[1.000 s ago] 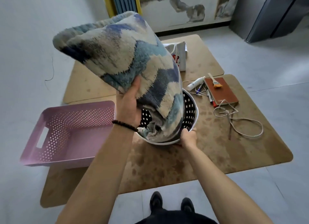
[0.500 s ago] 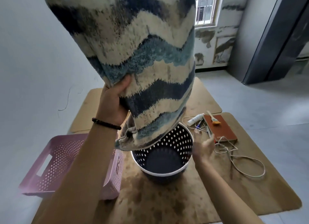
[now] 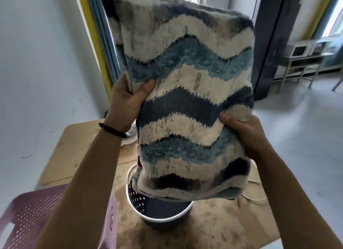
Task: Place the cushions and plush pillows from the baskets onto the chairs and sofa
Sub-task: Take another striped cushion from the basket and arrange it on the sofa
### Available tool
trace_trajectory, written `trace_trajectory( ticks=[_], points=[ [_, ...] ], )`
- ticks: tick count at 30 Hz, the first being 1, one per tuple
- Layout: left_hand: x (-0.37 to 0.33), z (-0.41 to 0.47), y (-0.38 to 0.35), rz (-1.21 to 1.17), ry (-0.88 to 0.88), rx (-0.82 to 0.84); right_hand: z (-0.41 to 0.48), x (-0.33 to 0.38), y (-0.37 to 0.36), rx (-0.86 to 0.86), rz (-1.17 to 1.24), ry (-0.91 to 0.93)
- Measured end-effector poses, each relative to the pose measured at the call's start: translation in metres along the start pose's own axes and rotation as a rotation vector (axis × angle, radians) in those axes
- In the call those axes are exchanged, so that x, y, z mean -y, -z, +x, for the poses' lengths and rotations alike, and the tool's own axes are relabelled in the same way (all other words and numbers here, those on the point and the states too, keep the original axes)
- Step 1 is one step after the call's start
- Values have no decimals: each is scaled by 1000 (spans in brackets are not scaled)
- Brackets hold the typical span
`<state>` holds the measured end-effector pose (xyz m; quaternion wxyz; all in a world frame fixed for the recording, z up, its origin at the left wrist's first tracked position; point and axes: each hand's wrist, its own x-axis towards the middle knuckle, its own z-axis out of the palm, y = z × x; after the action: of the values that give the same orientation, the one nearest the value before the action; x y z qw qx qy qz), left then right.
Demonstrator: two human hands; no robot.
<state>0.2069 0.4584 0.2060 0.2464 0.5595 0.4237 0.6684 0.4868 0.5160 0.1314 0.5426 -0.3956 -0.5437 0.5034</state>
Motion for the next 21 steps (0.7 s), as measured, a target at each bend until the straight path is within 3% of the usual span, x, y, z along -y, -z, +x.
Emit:
trace_trajectory(
  ticks=[2,4,8,12,15,21],
  points=[
    [7,-2,-12,108,-17,92,-19,3,9,-132,10,2],
    [20,-11,-25,-29,57,152,-42,4,18,-254,82,12],
    [77,-51,-58,-462,451,284,-100,2,39,-477,153,35],
    [128,-123,-109,-599,774,558,-171,-10,62,-682,248,3],
    [129,-160,-159,-503,720,664,-235,-16,80,-825,294,3],
    [71,-225,-229,-351,690,678,-345,-5,112,-1059,213,135]
  ],
)
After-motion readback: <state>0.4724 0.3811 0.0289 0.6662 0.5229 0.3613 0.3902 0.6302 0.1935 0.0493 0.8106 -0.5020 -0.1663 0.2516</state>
